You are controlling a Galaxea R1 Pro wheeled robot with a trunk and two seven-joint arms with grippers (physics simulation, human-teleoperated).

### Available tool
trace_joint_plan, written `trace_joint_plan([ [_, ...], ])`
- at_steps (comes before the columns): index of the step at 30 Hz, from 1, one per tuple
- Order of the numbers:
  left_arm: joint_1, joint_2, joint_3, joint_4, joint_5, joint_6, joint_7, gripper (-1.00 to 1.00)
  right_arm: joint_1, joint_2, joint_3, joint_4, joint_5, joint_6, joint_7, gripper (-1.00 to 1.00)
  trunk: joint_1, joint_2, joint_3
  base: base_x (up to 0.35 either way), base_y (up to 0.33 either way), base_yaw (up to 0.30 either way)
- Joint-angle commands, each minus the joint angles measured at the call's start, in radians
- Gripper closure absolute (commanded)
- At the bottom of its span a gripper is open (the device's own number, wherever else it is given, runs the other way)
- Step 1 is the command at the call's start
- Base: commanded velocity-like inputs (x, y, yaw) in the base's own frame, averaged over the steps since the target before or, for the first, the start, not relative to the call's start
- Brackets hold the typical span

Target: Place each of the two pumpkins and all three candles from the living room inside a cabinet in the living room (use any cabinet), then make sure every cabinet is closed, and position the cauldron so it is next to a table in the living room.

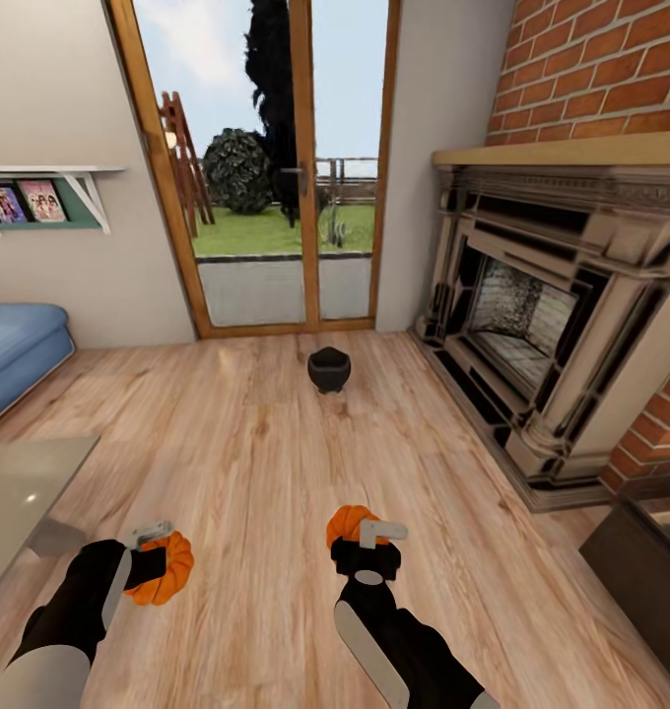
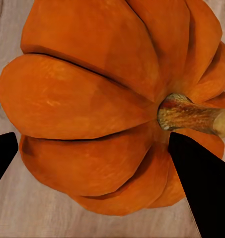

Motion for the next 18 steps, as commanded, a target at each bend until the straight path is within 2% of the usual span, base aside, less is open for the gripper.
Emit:
trace_joint_plan([
  [1,0.0,0.0,0.0,0.0,-0.001,0.0,0.002,1.0,0.0,0.0,0.0,0.0,0.003,0.0,0.0,1.0,0.0,0.0,0.0,0.331,0.0,0.0],
  [11,0.0,0.0,0.0,0.0,-0.001,0.0,0.002,1.0,0.0,0.0,0.008,0.0,0.003,0.0,0.0,1.0,0.0,0.0,0.0,0.331,0.0,-0.005],
  [18,0.0,0.0,0.0,0.0,-0.001,0.0,0.002,1.0,0.0,0.0,0.008,0.0,0.002,0.0,0.0,1.0,0.0,0.0,0.0,0.325,0.036,-0.227],
])
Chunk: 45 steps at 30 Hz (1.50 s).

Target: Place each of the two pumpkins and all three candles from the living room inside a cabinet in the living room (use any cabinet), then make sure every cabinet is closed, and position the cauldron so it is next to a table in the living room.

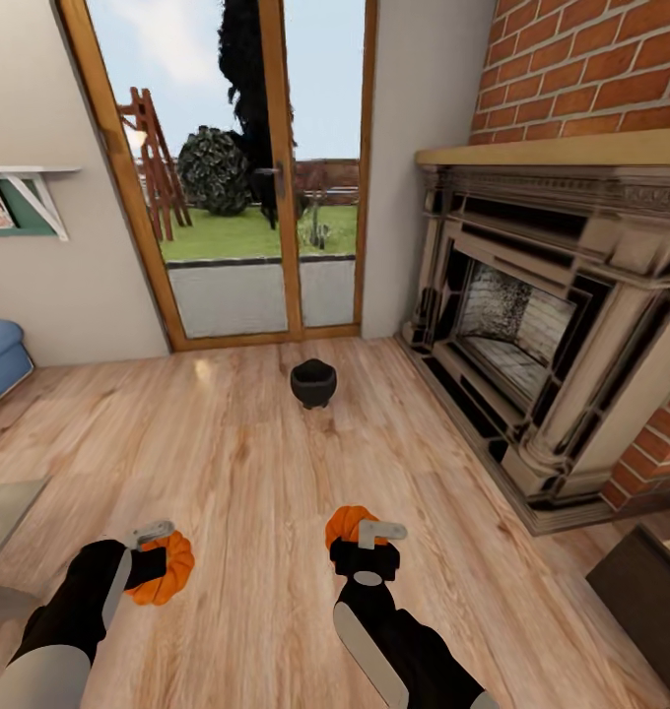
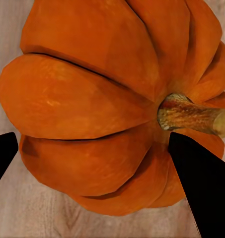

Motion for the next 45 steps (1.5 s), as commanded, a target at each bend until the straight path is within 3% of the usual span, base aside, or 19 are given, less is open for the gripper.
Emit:
trace_joint_plan([
  [1,0.0,0.0,0.0,0.0,-0.002,0.0,0.002,1.0,0.0,0.0,0.0,0.0,0.003,0.0,0.0,1.0,0.0,0.0,0.0,0.251,0.124,-0.275],
  [12,0.0,0.0,-0.001,0.0,-0.002,-0.001,0.002,1.0,0.0,0.0,0.0,0.001,0.003,0.0,0.0,1.0,0.0,0.0,0.0,0.106,0.125,-0.279],
  [45,0.0,-0.001,-0.003,0.0,-0.003,-0.002,0.002,1.0,0.0,0.0,0.0,0.002,0.004,0.0,0.0,1.0,0.0,0.0,0.0,0.001,0.002,-0.28],
])
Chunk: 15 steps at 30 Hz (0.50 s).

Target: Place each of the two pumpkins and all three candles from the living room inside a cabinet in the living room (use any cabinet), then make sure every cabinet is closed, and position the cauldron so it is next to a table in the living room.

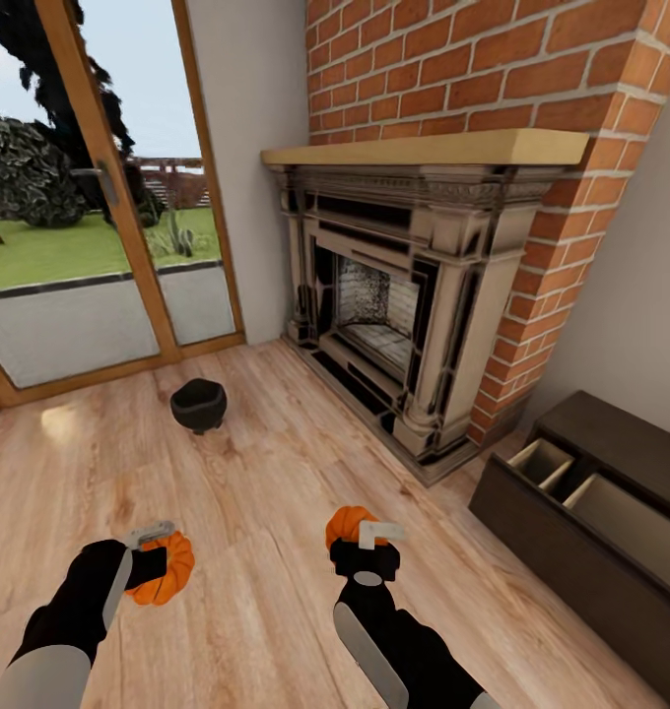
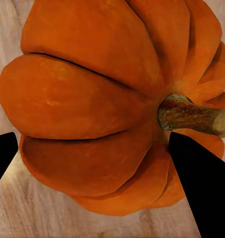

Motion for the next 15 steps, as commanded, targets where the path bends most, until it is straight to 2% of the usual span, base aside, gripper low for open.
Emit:
trace_joint_plan([
  [1,0.0,0.0,0.0,0.0,-0.001,0.0,0.002,1.0,0.0,0.0,0.0,0.001,0.004,0.0,0.0,1.0,0.0,0.0,0.0,0.0,0.0,-0.28],
  [7,0.0,-0.002,-0.001,0.0,-0.001,0.0,0.001,1.0,0.0,0.0,-0.001,0.011,0.005,-0.014,0.001,1.0,0.0,0.0,0.0,0.0,0.0,-0.28],
  [15,0.0,0.0,-0.001,0.0,-0.002,0.0,0.001,1.0,0.0,0.0,-0.001,0.013,0.006,-0.031,0.062,1.0,0.0,0.0,0.0,0.0,0.0,-0.28],
])
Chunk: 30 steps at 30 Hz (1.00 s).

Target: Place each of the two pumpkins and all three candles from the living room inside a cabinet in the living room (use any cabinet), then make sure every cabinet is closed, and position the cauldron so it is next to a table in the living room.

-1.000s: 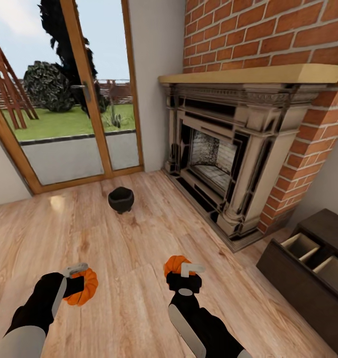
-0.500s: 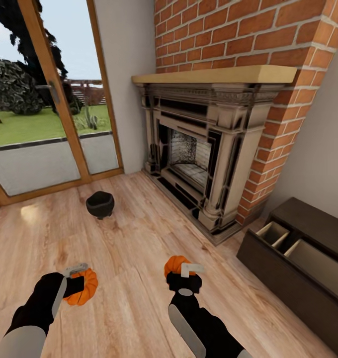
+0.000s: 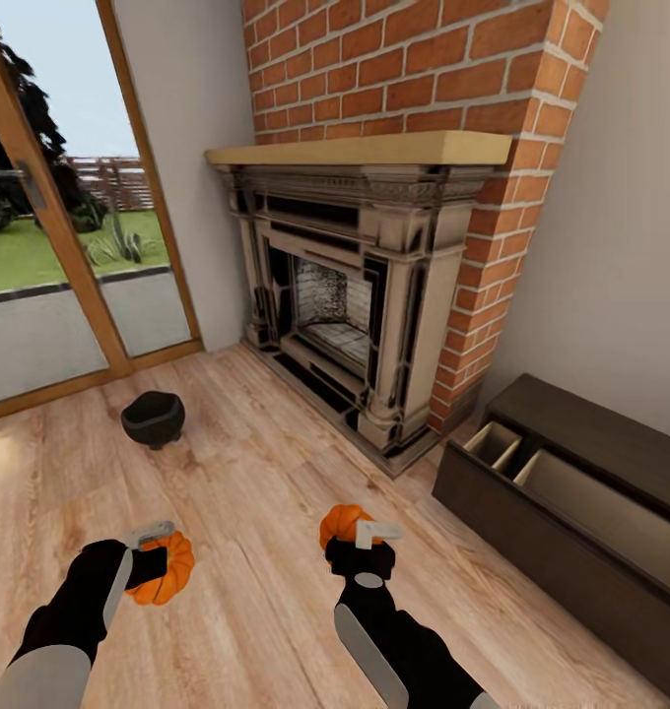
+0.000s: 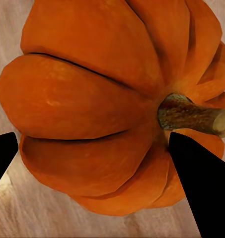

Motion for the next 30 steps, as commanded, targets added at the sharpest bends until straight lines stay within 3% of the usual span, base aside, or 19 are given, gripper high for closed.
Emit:
trace_joint_plan([
  [1,0.0,0.0,0.0,0.0,-0.001,0.0,0.003,1.0,0.0,0.0,0.0,0.0,0.001,0.0,0.001,1.0,0.0,0.0,0.0,0.0,0.0,-0.28],
  [23,0.0,0.002,0.004,0.0,-0.001,0.001,0.002,1.0,0.0,0.0,-0.002,0.0,0.001,-0.002,0.003,1.0,0.0,0.0,0.0,0.0,0.001,-0.28],
  [30,0.0,0.002,0.002,0.0,-0.001,0.0,0.002,1.0,0.0,0.0,-0.002,0.0,0.0,-0.003,0.003,1.0,0.0,0.0,0.0,0.0,0.115,-0.28],
])
